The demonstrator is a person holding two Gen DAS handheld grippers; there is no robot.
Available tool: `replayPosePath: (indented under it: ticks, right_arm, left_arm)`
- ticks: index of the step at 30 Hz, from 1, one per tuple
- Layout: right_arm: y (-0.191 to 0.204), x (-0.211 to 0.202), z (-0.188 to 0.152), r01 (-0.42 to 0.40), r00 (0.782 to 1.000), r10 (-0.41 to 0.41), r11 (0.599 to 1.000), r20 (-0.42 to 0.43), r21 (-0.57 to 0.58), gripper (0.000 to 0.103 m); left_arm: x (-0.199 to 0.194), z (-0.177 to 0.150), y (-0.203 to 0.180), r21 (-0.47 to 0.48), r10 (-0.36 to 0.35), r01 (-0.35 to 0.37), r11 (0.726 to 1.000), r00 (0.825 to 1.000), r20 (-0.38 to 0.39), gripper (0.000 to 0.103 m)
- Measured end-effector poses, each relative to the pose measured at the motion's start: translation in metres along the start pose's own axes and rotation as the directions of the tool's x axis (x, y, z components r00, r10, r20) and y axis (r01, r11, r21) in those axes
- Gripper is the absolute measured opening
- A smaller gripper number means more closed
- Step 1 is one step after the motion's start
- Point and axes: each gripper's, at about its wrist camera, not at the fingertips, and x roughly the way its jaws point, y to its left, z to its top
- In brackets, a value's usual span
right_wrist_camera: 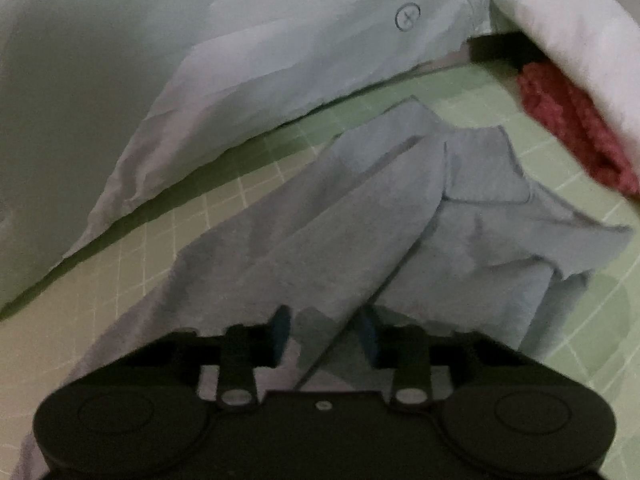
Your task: Fold clothes
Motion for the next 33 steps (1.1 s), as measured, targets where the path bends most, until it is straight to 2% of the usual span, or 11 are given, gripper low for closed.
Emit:
replayPosePath:
  ticks: [2, 3, 10, 16, 19, 20, 21, 23, 26, 29, 33]
  right_arm:
    - [0.000, 0.001, -0.001, 0.002, 1.000, -0.002, 1.000, -0.002, 0.000, 0.003]
    - [0.001, 0.001, -0.001, 0.003, 1.000, -0.003, 1.000, -0.003, -0.002, 0.001]
    - [0.011, -0.008, 0.018, -0.057, 0.998, 0.058, 0.998, 0.036, -0.009, 0.000]
    - [0.045, 0.000, 0.062, -0.155, 0.984, 0.158, 0.987, 0.078, -0.036, 0.002]
    - [0.058, 0.003, 0.077, -0.207, 0.973, 0.212, 0.977, 0.093, -0.056, 0.035]
    - [0.058, -0.002, 0.076, -0.189, 0.973, 0.195, 0.980, 0.122, -0.064, 0.046]
    - [0.058, -0.007, 0.073, -0.167, 0.974, 0.176, 0.983, 0.139, -0.078, 0.048]
    - [0.050, -0.018, 0.057, -0.102, 0.984, 0.117, 0.988, 0.136, -0.114, 0.050]
    - [0.032, -0.036, 0.021, 0.036, 0.992, -0.019, 0.991, 0.128, -0.131, 0.057]
    - [0.010, -0.054, -0.015, 0.158, 0.980, -0.144, 0.983, 0.140, -0.090, 0.067]
    - [-0.014, -0.059, -0.044, 0.219, 0.971, -0.218, 0.976, 0.096, 0.000, 0.074]
  left_arm:
    - [0.002, 0.001, 0.004, -0.017, -0.009, 0.009, 1.000, 1.000, -0.002, 0.001]
    - [0.002, 0.001, 0.006, -0.025, -0.016, 0.016, 1.000, 1.000, 0.003, 0.001]
    - [-0.006, 0.018, 0.004, -0.001, -0.056, 0.056, 0.998, 0.995, 0.086, 0.000]
    - [-0.003, 0.051, -0.008, -0.022, -0.100, 0.106, 0.994, 0.978, 0.183, 0.001]
    - [0.006, 0.063, -0.018, -0.041, -0.055, 0.064, 0.997, 0.982, 0.181, 0.015]
    - [0.007, 0.065, -0.021, -0.039, -0.029, 0.036, 0.999, 0.985, 0.167, 0.031]
    - [0.006, 0.063, -0.022, -0.035, -0.023, 0.029, 0.999, 0.987, 0.161, 0.050]
    - [0.002, 0.054, -0.025, -0.018, -0.027, 0.031, 0.999, 0.988, 0.151, 0.071]
    - [-0.002, 0.033, -0.029, 0.049, -0.055, 0.050, 0.998, 0.993, 0.100, 0.074]
    - [-0.004, 0.006, -0.037, 0.115, -0.049, 0.046, 0.992, 0.998, 0.029, 0.074]
    - [-0.006, -0.029, -0.048, 0.205, -0.071, 0.083, 0.975, 0.995, -0.063, 0.074]
